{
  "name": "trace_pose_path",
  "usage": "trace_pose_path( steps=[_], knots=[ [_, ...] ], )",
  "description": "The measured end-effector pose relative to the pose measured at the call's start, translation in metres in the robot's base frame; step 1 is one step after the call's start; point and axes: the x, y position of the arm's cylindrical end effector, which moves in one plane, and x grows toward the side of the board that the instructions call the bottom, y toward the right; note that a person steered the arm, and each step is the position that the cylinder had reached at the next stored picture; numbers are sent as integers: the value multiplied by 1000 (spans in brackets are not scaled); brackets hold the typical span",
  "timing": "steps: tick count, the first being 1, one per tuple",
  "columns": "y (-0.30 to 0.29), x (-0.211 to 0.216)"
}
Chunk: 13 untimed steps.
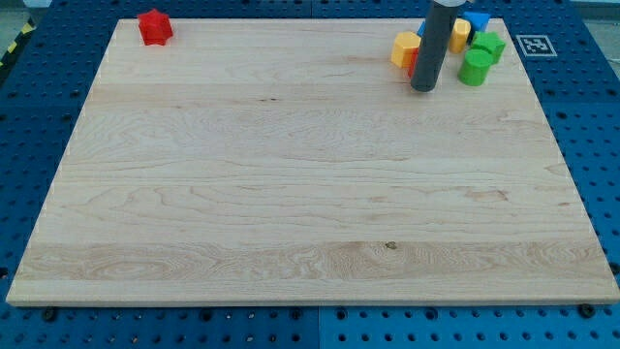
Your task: Move the red star into the yellow hexagon
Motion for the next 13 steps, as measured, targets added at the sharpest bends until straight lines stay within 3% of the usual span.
trace_pose_path(
  steps=[3,4,6,7,8,9,10,11,13],
  knots=[
    [-2,2],
    [-43,1],
    [-278,1],
    [-371,-38],
    [-407,-87],
    [-419,-94],
    [-452,-132],
    [-423,-138],
    [-306,-123]
  ],
)
